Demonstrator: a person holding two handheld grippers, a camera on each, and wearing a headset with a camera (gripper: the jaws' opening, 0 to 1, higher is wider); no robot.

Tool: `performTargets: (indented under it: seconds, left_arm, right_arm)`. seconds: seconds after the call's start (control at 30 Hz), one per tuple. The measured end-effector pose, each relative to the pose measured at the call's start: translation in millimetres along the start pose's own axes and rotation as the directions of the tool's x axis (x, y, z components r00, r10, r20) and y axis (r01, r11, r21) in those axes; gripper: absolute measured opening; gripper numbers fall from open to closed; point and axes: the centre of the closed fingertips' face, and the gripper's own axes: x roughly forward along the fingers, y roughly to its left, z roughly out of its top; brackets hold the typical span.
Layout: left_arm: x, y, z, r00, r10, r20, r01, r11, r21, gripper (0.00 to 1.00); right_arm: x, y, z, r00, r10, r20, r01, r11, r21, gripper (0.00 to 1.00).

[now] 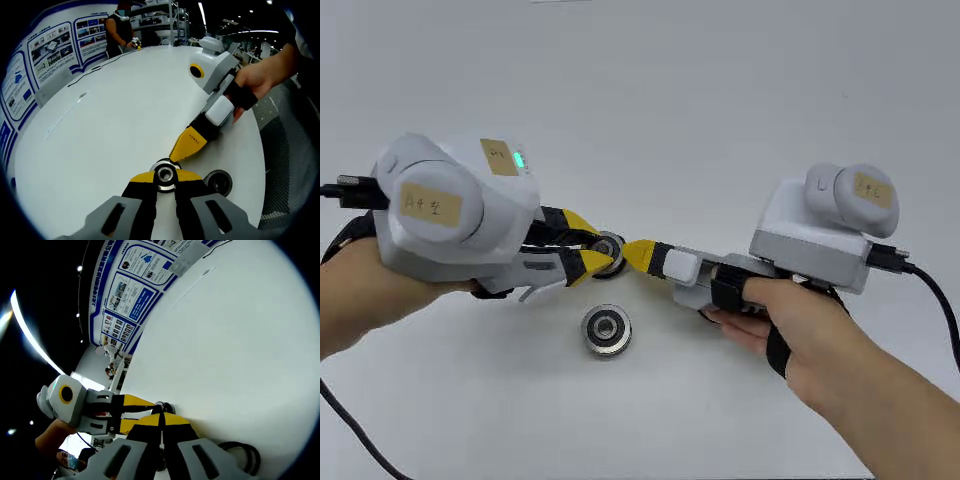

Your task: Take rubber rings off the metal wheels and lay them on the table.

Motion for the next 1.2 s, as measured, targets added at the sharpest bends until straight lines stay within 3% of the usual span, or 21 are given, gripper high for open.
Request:
performTargets:
  seconds: [0.87, 1.2]
  left_arm:
    - [-0.2, 0.6, 0.2, 0.9999, 0.001, 0.010, -0.001, 1.000, -0.006, 0.13]
    - [-0.1, 0.6, -0.1, 0.9999, 0.002, 0.011, -0.002, 1.000, -0.007, 0.13]
  right_arm:
    - [4.0, 4.4, -0.8, 0.9996, -0.015, -0.023, 0.013, 0.995, -0.095, 0.01]
    - [6.6, 14.8, -4.3, 0.9992, 0.004, -0.039, -0.009, 0.991, -0.130, 0.01]
